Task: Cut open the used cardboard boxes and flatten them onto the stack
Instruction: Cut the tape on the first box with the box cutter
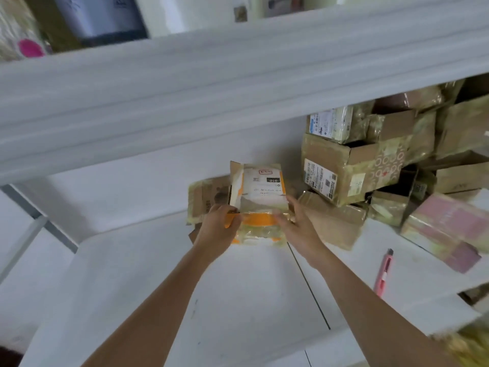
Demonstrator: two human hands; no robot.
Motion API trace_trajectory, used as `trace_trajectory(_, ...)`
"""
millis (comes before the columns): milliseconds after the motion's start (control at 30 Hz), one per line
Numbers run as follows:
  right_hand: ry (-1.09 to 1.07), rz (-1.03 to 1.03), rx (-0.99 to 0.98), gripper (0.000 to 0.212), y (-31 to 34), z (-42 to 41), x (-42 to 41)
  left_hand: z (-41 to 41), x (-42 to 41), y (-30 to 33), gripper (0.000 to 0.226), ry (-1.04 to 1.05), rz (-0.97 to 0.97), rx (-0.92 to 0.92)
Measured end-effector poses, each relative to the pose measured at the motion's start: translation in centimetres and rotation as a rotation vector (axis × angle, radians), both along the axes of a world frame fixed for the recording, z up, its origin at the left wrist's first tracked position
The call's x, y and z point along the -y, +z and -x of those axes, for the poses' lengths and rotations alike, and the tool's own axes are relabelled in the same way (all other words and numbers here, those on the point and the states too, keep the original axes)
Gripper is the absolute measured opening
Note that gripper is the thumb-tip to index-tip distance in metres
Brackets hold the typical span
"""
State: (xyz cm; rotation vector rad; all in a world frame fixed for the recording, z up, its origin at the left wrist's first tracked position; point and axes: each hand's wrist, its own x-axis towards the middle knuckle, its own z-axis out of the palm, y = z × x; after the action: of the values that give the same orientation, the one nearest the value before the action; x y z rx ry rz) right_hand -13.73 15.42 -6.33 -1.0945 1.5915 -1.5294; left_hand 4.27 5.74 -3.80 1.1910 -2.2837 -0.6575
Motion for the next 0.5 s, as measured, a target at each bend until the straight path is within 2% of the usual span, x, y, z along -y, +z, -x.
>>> trace_trajectory(100, -0.103, 0.0, 0.141, 0.025, 0.8, -1.5, -3.8, -0.7, -4.3, 1.1, 0.019, 0.032, -0.077, -0.079)
trace_trajectory(200, -0.151, -0.019, 0.096, 0.024, 1.3, -2.3, -7.9, -1.5, -8.9, 1.2, 0.012, 0.031, -0.196, -0.146)
trace_trajectory(333, -0.177, 0.012, -0.279, 0.04, 2.4, -2.1, -12.5, -2.5, -13.9, -0.3, 0.007, -0.03, -0.433, -0.252)
trace_trajectory(433, -0.181, -0.035, -0.687, 0.043, 2.8, -2.4, -15.0, -2.7, -16.6, -2.0, 0.01, -0.131, -0.629, -0.105)
trace_trajectory(500, -0.059, -0.091, -0.909, 0.041, 2.3, -3.0, -16.3, -2.5, -17.7, -2.8, 0.015, -0.073, -0.762, -0.042)
